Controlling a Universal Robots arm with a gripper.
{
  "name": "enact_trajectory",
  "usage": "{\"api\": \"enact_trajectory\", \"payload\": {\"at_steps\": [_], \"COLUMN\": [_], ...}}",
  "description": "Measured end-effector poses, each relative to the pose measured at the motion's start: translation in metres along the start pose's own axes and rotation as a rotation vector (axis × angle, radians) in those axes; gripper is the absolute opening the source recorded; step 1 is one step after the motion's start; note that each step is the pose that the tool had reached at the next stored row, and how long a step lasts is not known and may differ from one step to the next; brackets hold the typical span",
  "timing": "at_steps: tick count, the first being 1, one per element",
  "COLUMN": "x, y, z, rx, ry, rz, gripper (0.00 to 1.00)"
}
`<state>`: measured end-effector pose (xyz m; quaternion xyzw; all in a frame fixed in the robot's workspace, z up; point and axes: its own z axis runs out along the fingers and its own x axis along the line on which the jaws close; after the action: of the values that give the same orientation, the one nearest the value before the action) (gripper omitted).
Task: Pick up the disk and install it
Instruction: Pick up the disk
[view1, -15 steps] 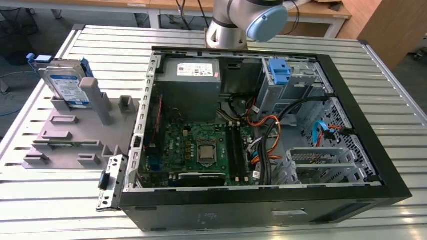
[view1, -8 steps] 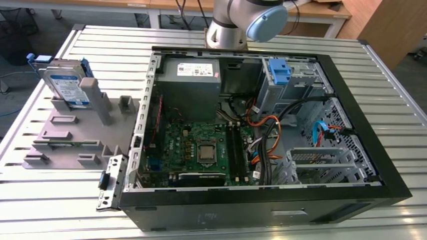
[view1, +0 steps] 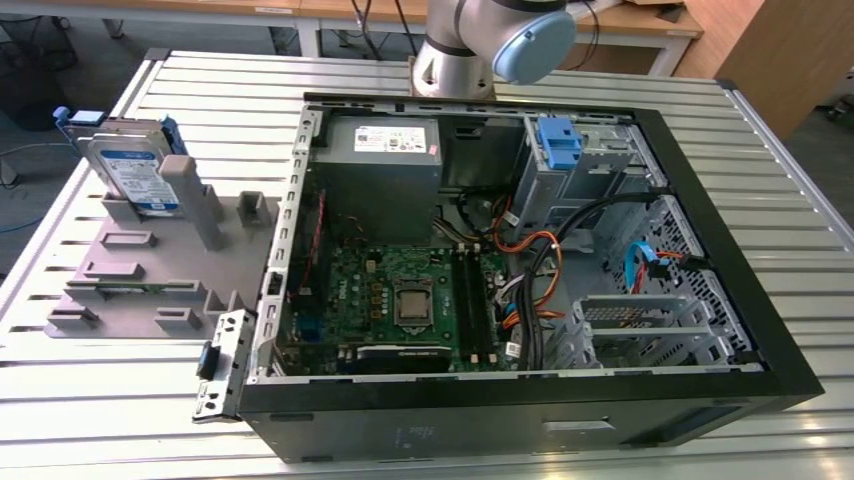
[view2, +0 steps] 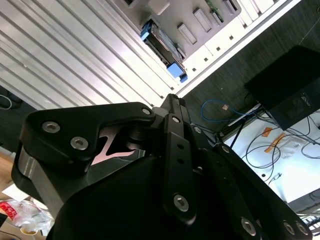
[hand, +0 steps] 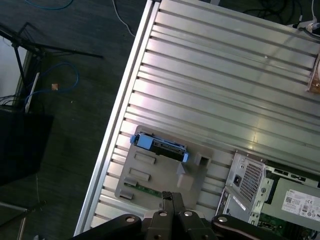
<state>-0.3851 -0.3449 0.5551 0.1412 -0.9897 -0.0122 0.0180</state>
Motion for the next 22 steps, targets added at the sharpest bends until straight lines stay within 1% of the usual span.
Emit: {"api": "enact_trajectory", "payload": {"at_steps": [10, 12, 17, 22], "x": [0.0, 0.0, 0.0, 0.0], "y": [0.0, 0.0, 0.0, 0.0], "z": [0.0, 0.0001, 0.0002, 0.0001], "rx": [0.0, 0.0004, 0.0021, 0.0023], "ry": [0.0, 0.0003, 0.0019, 0.0021], "rz": [-0.002, -0.013, -0.065, -0.071], "gripper": [0.11, 0.11, 0.11, 0.11]}}
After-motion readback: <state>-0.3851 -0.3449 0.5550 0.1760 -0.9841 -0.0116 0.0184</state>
